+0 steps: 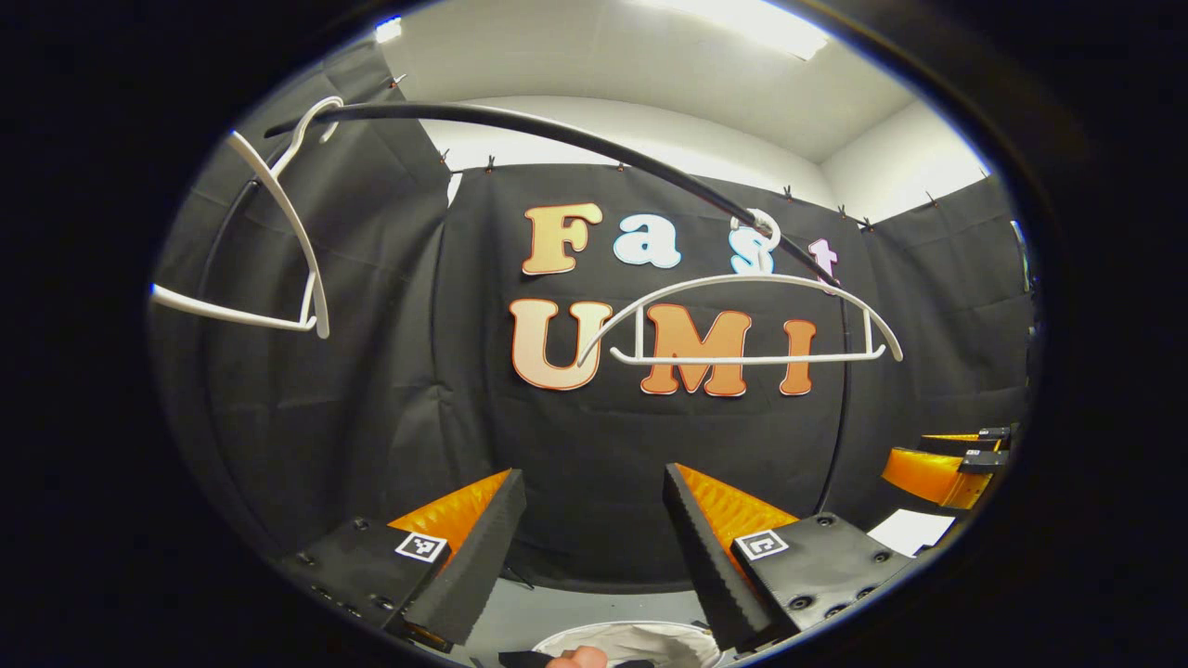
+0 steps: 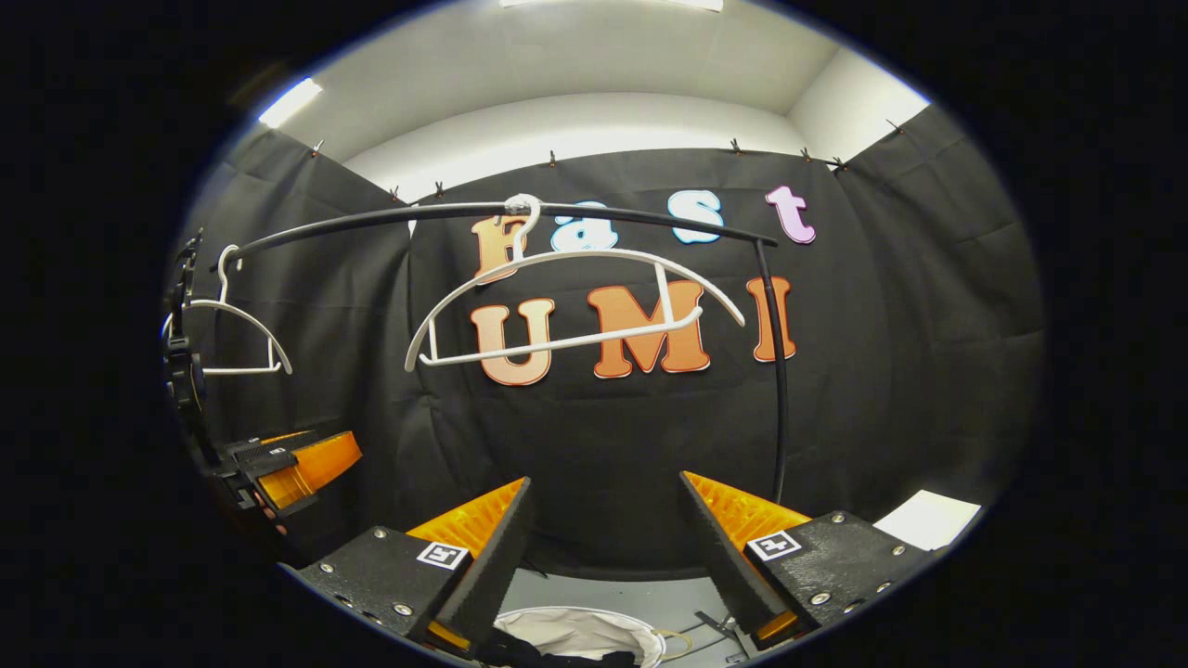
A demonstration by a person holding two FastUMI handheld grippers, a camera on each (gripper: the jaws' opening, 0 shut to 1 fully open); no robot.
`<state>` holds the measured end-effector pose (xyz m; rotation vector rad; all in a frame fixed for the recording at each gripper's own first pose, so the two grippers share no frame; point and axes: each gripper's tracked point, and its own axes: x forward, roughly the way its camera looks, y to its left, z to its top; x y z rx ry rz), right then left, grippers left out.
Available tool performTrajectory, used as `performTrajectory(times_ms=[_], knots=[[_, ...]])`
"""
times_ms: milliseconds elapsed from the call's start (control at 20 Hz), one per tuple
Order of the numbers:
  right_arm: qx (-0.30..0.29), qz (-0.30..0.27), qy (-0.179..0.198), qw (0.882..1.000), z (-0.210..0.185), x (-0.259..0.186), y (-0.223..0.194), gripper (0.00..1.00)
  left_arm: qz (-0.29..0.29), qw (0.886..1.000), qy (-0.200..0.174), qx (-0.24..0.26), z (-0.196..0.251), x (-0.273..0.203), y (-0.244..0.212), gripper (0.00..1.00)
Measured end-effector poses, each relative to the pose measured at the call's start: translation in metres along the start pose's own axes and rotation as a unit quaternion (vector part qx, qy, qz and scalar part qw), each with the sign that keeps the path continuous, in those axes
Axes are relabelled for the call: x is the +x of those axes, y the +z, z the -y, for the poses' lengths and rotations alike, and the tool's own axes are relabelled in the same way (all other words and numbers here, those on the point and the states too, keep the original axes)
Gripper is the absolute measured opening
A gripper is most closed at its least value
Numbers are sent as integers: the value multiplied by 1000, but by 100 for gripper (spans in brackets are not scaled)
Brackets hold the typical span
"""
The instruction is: Grasp the clothes on the hanger with both hands and then place them into the laundry hamper below.
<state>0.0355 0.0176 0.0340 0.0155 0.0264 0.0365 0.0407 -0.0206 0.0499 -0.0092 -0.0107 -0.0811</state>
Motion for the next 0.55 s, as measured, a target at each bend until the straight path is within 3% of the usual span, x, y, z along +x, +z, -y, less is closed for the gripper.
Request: performTrajectory(times_ms=[550], knots=[[4, -4, 3, 1000, -1, -4, -5, 100, -1, 1000, 7, 4, 2, -14, -5, 94]])
